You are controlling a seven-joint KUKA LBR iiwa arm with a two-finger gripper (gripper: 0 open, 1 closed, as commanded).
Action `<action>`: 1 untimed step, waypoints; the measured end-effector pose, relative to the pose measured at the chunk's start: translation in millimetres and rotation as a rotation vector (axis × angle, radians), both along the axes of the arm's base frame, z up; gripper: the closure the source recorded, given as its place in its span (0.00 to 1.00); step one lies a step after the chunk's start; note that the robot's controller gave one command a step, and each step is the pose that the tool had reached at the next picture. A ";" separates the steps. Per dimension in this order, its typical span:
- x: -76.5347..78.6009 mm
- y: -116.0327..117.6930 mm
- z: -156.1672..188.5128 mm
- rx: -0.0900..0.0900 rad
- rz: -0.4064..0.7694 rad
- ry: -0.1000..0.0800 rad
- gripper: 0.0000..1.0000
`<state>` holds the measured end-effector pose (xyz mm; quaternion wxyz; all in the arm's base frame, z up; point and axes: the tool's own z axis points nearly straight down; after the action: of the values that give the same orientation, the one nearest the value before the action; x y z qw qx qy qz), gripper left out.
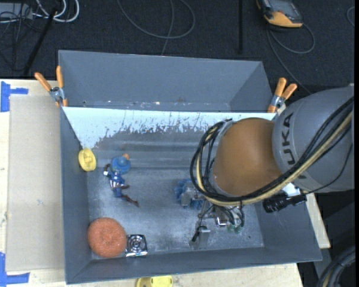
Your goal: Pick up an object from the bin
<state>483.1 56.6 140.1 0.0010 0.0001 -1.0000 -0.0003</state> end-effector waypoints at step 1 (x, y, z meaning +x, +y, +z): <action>8.1 51.6 -40.9 -0.001 -0.019 -0.005 0.00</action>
Offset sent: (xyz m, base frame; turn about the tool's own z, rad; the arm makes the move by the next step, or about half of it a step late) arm 0.0323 0.0136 0.1948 -0.0660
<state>491.3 108.2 99.2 -0.0013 -0.0096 -1.0000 0.0000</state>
